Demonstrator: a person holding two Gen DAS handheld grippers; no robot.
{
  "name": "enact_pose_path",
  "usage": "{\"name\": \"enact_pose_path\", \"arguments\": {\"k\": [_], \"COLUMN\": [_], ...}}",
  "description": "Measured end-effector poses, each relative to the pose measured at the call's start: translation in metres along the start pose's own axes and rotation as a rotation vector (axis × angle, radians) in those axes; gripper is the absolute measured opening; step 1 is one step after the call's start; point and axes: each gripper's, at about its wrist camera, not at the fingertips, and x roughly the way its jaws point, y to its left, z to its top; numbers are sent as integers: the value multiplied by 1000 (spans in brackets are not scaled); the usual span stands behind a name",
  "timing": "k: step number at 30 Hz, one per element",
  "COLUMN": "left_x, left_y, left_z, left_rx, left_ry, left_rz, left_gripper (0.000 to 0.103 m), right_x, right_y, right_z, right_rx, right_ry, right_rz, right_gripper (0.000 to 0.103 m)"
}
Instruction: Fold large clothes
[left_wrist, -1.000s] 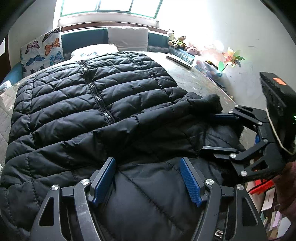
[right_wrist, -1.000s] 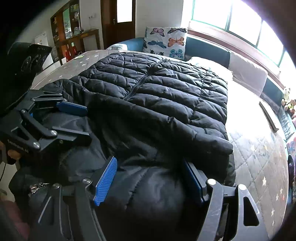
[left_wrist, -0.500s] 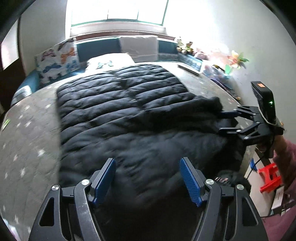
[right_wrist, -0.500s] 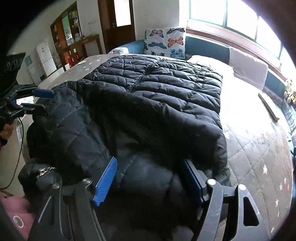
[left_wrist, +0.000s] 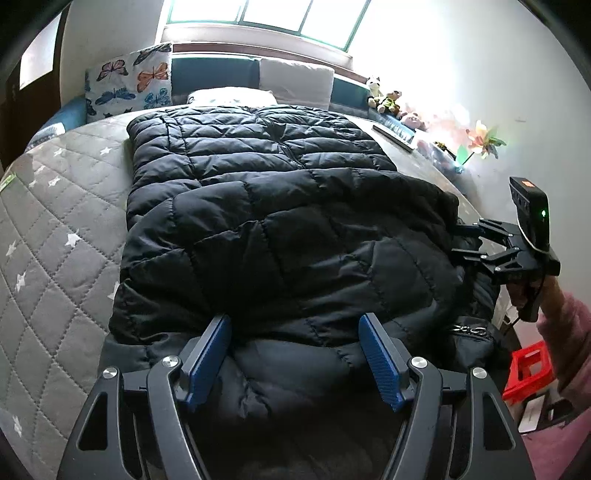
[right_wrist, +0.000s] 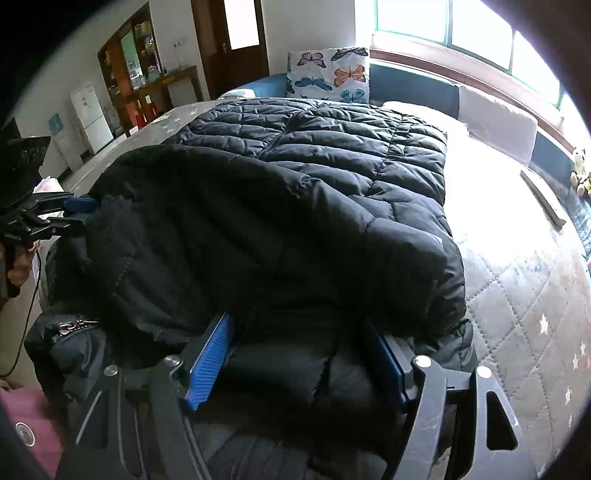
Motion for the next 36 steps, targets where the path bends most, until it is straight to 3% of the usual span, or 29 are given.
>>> {"name": "enact_pose_path", "arguments": {"k": [4,10,17,24,30,33,34,35,36], "left_x": [-21,-56,-43,-21,-10,-3,-3,-3,-3], "left_y": [-20,-75,-137,-151,-150,-154,-156,-156,-156], "left_z": [2,-23,-72,-97,-101,-100,-101,-100,-99], "left_rx": [61,192,373,390,367,418,433,444,452], "left_ry": [-1,15,121,191,187,184,178,167,159], "left_rz": [57,-42,-63,-47,5,82,102,122,145], "left_gripper": [75,76,76,76,75,59,48,31,25], "right_x": [-14,-62,-84,-82,-78,-72,-71,-68,-66], "right_y": [10,29,55,72,83,94,97,102,107], "right_z": [3,-5,-36,-73,-95,-105,-108,-111,-115], "right_rx": [-27,-100,-207,-319,-371,-406,-422,-446,-469], "right_ry": [-8,-67,-50,9,32,41,41,39,32], "right_rz": [-55,-108,-133,-169,-147,-121,-119,-120,-120], "right_gripper": [79,80,80,79,80,80,80,80,80]}}
